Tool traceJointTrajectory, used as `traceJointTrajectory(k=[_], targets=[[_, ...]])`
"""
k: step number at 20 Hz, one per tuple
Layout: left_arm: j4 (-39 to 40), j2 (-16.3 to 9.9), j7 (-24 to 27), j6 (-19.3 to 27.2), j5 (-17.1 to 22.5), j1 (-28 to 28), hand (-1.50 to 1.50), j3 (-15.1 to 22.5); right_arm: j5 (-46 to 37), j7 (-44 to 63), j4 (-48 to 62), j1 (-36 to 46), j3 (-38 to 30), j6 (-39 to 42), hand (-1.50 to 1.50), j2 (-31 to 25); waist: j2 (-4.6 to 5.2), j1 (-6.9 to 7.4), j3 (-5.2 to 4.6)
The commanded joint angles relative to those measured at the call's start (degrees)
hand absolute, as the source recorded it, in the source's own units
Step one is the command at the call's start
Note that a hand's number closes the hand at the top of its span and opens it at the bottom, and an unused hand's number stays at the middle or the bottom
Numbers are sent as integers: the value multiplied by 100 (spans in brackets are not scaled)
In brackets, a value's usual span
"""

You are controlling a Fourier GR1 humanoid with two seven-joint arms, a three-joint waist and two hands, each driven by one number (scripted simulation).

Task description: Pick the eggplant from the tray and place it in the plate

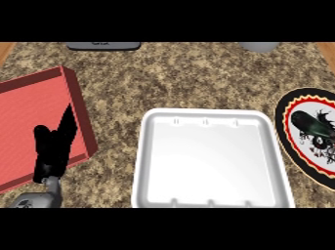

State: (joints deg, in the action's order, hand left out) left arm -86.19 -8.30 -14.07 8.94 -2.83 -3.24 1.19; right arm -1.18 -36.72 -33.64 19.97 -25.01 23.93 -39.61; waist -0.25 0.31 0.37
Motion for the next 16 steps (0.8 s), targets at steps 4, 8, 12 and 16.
traceJointTrajectory(k=[4,8,12,16], targets=[[-223,236,-38,97,-274,420,0,238,-25,33,-44,91,117,-215,-150,159,23,-6,-36],[-62,222,-96,85,-268,95,0,97,-165,-17,82,-20,141,-487,-150,69,27,-17,-36],[283,213,76,19,-287,-32,0,27,-386,-352,859,315,140,-752,-150,-28,42,12,-32],[59,60,220,-271,-27,262,0,-170,-530,-387,1161,481,224,-823,-150,-139,39,30,-32]])
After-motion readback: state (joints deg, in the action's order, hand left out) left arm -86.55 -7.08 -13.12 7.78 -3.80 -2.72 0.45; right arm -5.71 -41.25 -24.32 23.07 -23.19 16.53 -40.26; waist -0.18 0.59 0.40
